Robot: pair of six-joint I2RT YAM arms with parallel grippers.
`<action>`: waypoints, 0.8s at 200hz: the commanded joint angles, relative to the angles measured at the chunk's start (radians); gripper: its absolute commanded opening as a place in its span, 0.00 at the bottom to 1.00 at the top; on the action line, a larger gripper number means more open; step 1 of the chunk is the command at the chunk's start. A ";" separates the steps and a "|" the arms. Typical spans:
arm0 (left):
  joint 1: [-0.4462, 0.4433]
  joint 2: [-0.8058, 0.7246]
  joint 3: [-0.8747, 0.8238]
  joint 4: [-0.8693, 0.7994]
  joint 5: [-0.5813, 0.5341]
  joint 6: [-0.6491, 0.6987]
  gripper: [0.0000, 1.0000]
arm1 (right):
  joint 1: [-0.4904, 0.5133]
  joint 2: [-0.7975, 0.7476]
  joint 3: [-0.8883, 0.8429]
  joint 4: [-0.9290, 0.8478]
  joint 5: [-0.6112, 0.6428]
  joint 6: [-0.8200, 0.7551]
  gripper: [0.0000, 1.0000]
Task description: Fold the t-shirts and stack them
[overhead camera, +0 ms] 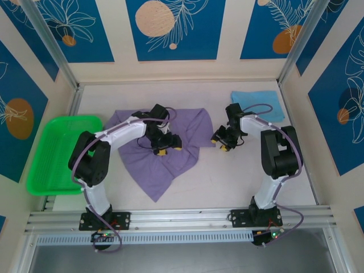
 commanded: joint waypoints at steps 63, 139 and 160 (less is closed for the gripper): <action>-0.109 0.049 0.001 -0.110 -0.084 0.070 0.68 | 0.014 0.077 0.020 0.056 -0.038 0.021 0.24; -0.212 0.137 0.066 -0.170 -0.195 0.152 0.63 | 0.017 0.074 0.058 0.030 -0.027 -0.011 0.02; -0.222 0.157 0.080 -0.169 -0.194 0.158 0.59 | 0.017 0.064 0.054 0.027 -0.029 -0.018 0.00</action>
